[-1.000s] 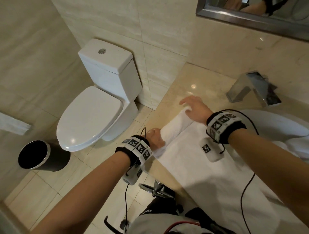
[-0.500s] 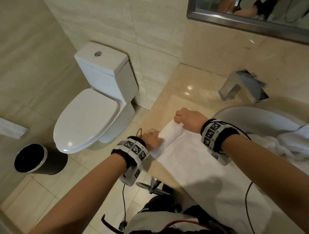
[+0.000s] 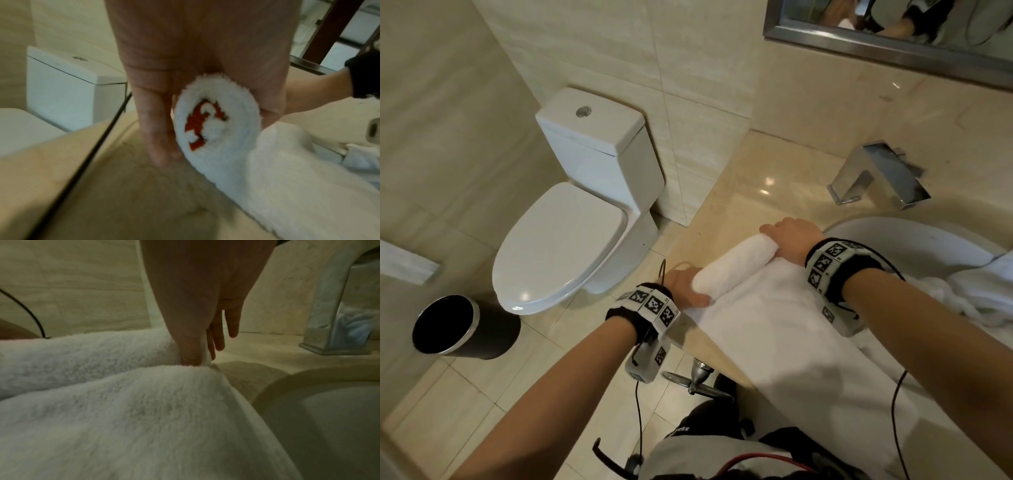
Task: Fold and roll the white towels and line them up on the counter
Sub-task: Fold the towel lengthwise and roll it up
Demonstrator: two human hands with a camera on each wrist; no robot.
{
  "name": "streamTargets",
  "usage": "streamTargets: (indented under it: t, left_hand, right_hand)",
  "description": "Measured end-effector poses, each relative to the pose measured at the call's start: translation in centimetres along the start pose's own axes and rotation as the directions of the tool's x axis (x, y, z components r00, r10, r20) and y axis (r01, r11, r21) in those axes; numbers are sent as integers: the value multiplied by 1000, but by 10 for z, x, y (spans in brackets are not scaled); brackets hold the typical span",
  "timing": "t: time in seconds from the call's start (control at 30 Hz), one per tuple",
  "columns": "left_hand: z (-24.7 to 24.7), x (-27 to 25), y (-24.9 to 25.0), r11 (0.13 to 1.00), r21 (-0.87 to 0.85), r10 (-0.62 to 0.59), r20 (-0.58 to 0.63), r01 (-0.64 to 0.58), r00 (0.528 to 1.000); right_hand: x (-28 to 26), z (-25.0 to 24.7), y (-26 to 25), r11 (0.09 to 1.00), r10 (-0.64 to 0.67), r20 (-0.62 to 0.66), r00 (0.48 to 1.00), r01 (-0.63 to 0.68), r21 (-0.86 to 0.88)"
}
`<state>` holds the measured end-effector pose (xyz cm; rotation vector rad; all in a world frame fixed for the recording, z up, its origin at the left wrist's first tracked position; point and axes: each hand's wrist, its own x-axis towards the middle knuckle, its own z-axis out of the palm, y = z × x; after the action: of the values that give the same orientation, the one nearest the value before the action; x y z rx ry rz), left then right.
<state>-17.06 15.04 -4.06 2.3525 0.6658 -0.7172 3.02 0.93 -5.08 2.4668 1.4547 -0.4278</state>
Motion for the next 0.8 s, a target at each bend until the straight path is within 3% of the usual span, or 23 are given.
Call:
streamTargets:
  t: [0.13,0.23,0.27,0.33,0.4,0.43,0.5,0.53,0.8]
  left_hand:
    - [-13,8,-17,991,-30,-134,-67,132,989]
    - [-16,11,-19,981,-81,-185,-78,178,980]
    - [-16,11,-19,977,-93,-201,-65,194,978]
    - [-15,11,-16,974,-92,-213,-51,208,976]
    - [-15,13,-16,974,-85,-215,-55,210,975]
    - [-15,13,-15,974,-86,-215,-69,209,974]
    - [-13,16,-14,969,-85,-239,-89,232,967]
    - [-13,17,-13,966,-84,-253,-98,245,963]
    - [-7,14,0,963,86,-242,-139,256,960]
  right_hand:
    - [8,-5,-14,1000,24,-24,999,-25,-19]
    - [12,-13,-25,997,48,-132,990,-55,-51]
    - [11,-17,-31,998,11,-192,981,-23,-61]
    - [8,-22,-45,979,-189,-269,945,161,-122]
    - [3,-17,-61,909,-412,-171,895,392,-143]
    - [-2,-11,-69,896,-443,-70,894,439,-66]
    - [-10,0,-76,927,-374,169,912,359,114]
    - [-12,5,-77,932,-348,211,913,314,178]
    - [-9,13,-76,918,-297,294,908,188,349]
